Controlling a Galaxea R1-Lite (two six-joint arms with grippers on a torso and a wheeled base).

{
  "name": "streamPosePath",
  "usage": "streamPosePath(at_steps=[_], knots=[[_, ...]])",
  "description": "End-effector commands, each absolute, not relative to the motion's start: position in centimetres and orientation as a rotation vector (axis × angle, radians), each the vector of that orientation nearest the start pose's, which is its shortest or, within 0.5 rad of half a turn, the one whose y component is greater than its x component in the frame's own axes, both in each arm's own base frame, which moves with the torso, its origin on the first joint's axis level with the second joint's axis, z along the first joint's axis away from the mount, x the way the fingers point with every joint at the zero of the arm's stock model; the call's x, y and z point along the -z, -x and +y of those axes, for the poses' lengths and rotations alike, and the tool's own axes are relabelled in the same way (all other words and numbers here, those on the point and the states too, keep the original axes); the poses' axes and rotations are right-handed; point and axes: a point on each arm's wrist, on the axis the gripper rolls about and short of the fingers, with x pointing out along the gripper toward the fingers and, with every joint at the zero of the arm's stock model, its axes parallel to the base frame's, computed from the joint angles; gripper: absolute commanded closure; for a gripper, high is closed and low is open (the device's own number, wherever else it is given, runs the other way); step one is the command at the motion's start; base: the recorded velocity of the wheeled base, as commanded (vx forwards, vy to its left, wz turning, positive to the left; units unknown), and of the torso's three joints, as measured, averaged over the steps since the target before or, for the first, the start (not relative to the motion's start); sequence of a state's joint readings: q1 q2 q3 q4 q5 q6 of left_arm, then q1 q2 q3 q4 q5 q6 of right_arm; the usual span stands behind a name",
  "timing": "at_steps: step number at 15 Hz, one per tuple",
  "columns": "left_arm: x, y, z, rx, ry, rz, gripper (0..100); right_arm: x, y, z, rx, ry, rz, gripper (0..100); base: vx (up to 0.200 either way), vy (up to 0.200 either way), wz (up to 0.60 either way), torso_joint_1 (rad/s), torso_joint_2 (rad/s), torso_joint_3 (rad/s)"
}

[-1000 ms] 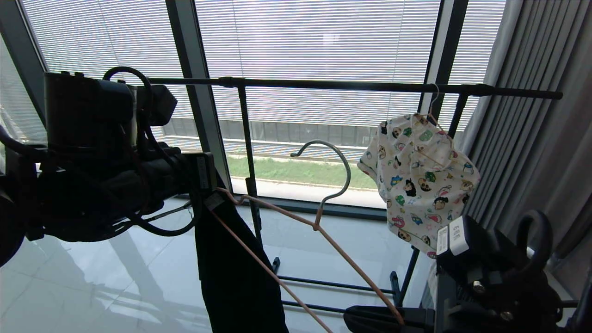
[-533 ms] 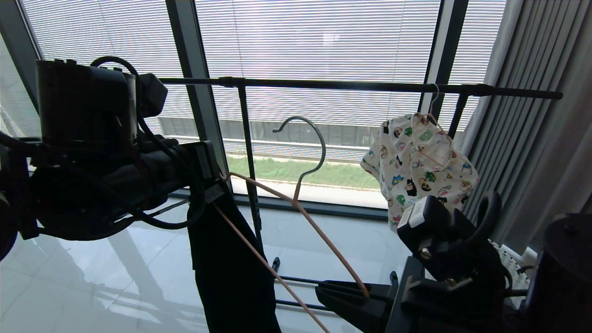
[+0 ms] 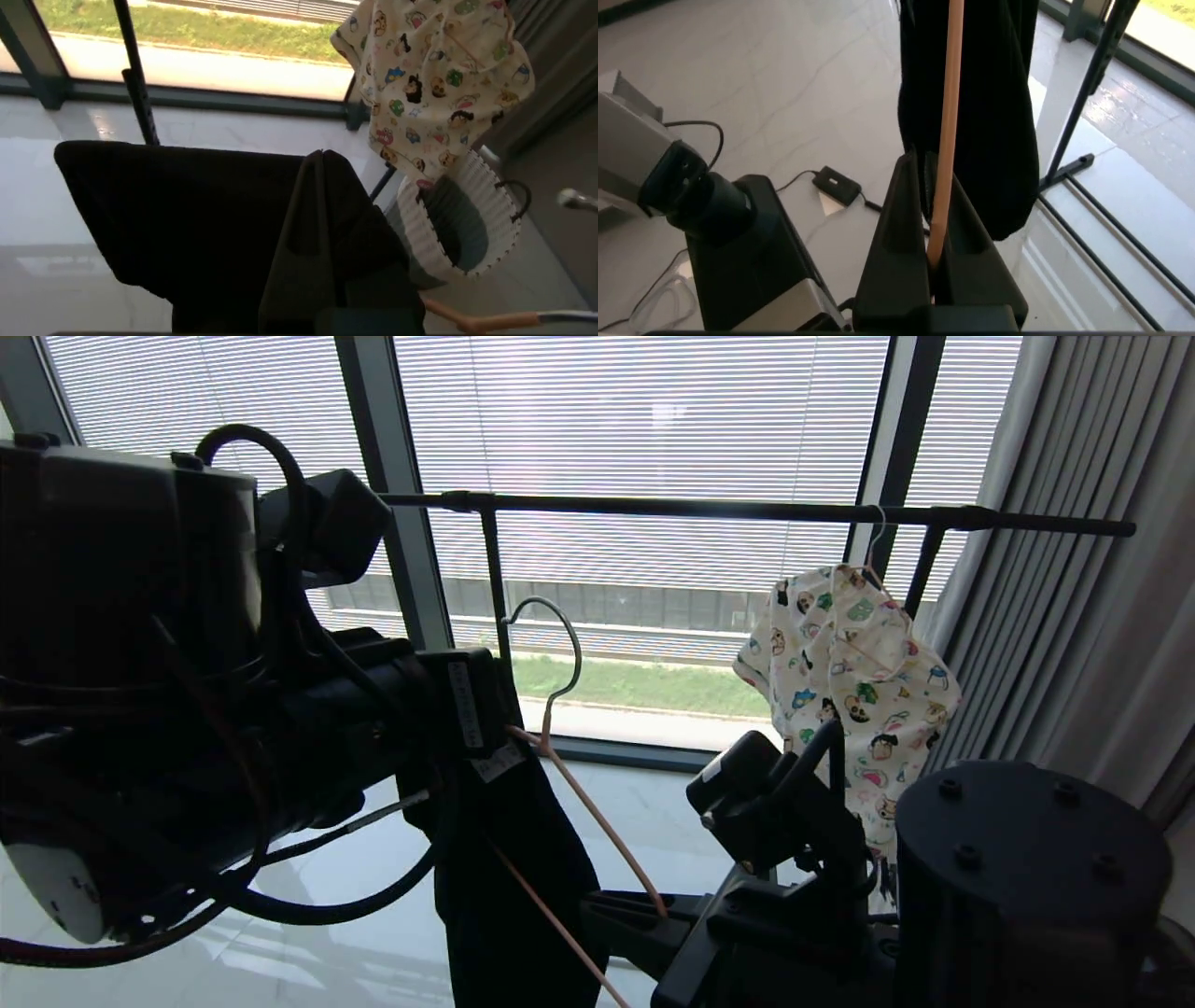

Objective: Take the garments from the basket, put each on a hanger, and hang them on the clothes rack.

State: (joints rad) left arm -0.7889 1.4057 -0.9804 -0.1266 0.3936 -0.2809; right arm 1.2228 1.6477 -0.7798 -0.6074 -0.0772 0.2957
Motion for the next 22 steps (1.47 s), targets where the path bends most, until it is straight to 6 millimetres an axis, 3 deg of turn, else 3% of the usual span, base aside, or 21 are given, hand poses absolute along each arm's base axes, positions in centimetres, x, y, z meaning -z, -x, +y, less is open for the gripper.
streamPosePath(at_steps=[1,8,9,15,19,22], knots=[[-26.1,-15.4,-16.4,0.417,0.093,0.305,100,-18.3,-10.7,27.7,-1.075,-0.086,0.396,100,0.000,0.000,0.00,0.000,0.00,0.000],[-26.6,-14.8,-15.7,0.426,0.078,0.277,100,-18.3,-11.7,27.3,-1.039,-0.092,0.394,100,0.000,0.000,0.00,0.000,0.00,0.000],[-26.7,-14.7,-15.6,0.429,0.082,0.270,0,-18.3,-11.7,27.3,-1.037,-0.092,0.394,100,0.000,0.000,0.00,0.000,0.00,0.000],[-27.5,-15.3,-13.2,0.342,0.052,0.223,0,-18.6,-12.5,26.6,-0.965,-0.101,0.369,100,0.000,0.000,0.00,0.000,0.00,0.000],[-28.0,-14.8,-12.6,0.346,0.035,0.196,0,-19.1,-12.8,26.1,-0.948,-0.110,0.350,100,0.000,0.000,0.00,0.000,0.00,0.000],[-27.4,-14.5,-12.4,0.363,-0.121,0.191,0,-19.2,-12.8,26.0,-0.947,-0.111,0.347,100,0.000,0.000,0.00,0.000,0.00,0.000]])
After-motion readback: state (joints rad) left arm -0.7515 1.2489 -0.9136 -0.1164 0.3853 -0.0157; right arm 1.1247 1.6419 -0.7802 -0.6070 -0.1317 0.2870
